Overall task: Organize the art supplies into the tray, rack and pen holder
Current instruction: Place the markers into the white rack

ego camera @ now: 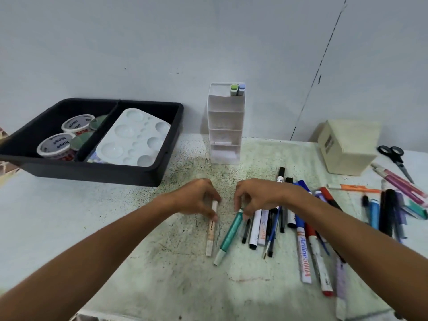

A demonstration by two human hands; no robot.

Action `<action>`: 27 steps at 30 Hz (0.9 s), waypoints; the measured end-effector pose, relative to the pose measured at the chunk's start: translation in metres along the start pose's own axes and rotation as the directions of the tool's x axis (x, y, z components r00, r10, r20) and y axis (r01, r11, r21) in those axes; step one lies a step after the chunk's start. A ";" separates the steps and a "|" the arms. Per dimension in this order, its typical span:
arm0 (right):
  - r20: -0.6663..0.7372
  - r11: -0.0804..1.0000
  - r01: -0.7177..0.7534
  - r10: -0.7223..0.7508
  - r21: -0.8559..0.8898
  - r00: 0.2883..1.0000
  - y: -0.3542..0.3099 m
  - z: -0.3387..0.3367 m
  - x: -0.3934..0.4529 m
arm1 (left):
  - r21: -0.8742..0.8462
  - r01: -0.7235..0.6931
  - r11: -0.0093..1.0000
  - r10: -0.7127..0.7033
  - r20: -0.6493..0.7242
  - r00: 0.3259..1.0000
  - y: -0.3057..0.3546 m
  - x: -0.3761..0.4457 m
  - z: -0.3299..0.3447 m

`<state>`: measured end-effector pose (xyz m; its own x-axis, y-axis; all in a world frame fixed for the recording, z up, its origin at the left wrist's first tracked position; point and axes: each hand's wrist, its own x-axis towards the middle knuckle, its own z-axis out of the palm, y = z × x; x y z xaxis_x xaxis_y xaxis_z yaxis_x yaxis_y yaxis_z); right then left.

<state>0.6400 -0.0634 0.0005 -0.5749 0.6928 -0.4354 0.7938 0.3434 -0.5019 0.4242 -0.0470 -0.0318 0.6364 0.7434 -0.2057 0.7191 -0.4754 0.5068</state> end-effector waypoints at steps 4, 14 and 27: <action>-0.008 0.900 0.039 -0.039 0.433 0.999 0.012 -0.013 -0.004 | -0.113 0.049 0.992 -0.051 -0.007 0.999 -0.004 -0.002 -0.003; -0.169 0.464 0.098 0.115 0.880 0.979 0.019 0.000 0.006 | -0.447 0.092 0.890 -0.140 -0.076 0.987 -0.015 -0.006 -0.015; -0.562 0.628 0.374 0.124 0.683 0.818 -0.043 -0.068 -0.018 | -0.528 -0.093 0.844 -0.088 -0.308 0.947 0.024 -0.020 -0.116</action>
<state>0.6301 -0.0474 0.0810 -0.2602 0.9656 0.0016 0.1485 0.0417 -0.9880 0.3967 -0.0186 0.0813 0.4535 0.8911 0.0178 0.4011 -0.2219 0.8888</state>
